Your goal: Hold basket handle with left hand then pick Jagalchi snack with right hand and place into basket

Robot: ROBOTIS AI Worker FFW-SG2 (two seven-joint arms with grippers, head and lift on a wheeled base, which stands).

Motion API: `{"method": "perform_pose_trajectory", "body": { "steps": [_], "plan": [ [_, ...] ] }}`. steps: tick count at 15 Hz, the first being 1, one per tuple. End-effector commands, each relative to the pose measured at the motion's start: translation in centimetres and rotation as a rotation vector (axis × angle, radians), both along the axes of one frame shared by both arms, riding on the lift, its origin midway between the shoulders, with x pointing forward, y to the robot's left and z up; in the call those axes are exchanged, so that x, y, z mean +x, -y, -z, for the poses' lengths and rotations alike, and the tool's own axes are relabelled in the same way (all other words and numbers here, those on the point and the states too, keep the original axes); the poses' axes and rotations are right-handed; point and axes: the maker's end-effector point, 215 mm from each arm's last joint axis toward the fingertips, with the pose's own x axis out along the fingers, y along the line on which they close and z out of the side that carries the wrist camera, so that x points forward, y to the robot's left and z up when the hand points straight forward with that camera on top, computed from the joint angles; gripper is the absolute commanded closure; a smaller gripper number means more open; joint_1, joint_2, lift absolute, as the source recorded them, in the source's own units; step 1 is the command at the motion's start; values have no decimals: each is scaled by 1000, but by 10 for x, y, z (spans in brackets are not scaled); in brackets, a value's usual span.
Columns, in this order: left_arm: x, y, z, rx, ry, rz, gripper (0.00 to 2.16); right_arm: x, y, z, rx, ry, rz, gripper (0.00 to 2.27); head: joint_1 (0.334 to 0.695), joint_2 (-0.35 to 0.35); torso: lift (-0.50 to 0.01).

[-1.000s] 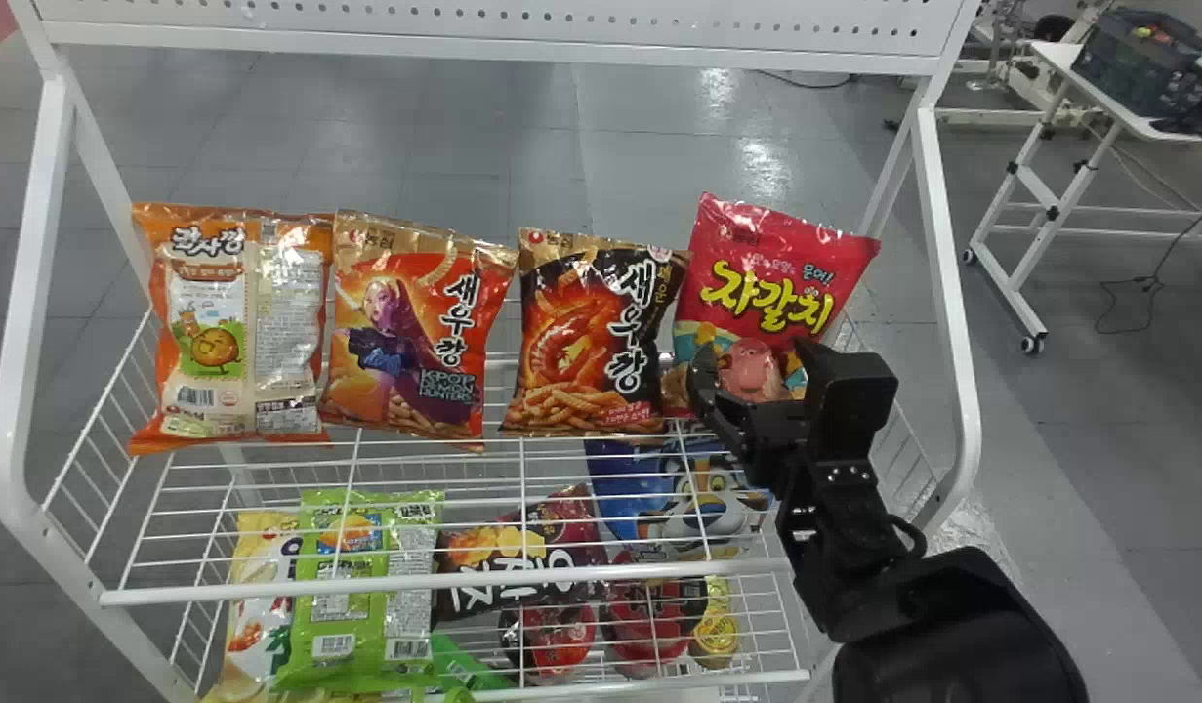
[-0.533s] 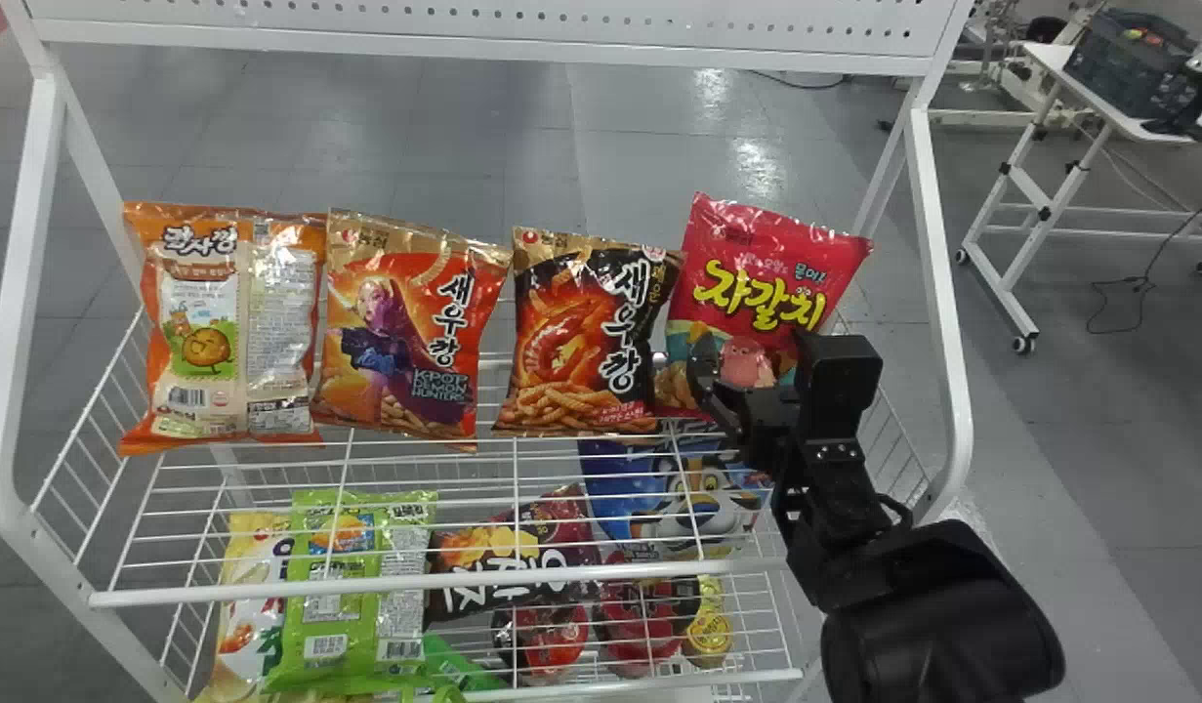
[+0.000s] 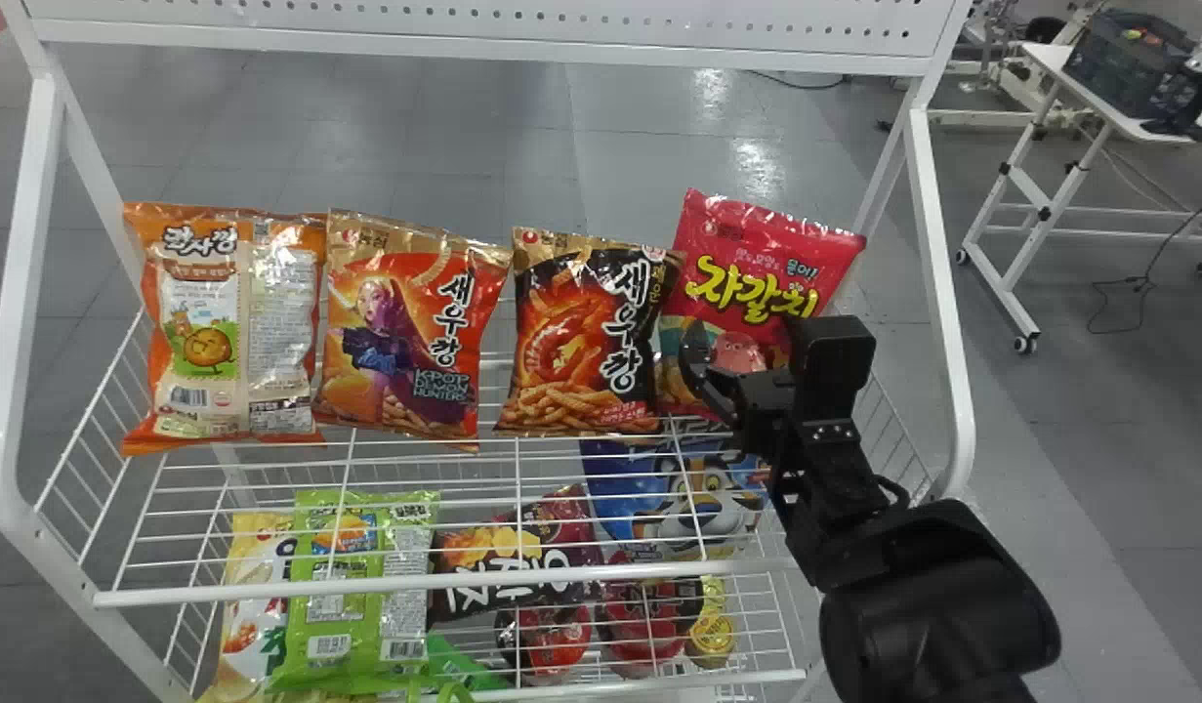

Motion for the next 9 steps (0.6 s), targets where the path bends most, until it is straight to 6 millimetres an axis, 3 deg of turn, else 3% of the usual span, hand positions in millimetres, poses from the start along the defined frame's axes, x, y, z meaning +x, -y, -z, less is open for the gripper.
{"method": "perform_pose_trajectory", "body": {
  "steps": [1, 4, 6, 8, 9],
  "plan": [
    [1, -1, 3, 3, 0, 1, 1713, 1, -1, 3, 3, -7, 1, 147, 695, -106, -10],
    [2, -1, 6, 2, -6, -1, 1713, 7, 6, 4, -12, -16, 10, 296, 695, -103, -10],
    [3, -1, 7, 1, -5, -2, 1713, 9, 4, 18, -12, -59, -10, 515, 695, -106, -10],
    [4, -3, 10, 3, -4, -8, 1713, 7, 1, 18, -8, -57, -16, 1058, 695, -106, -10],
    [4, -2, 11, 2, -4, -10, 1713, 6, 1, 20, -5, -66, -23, 1214, 695, -105, -10]
  ]
}}
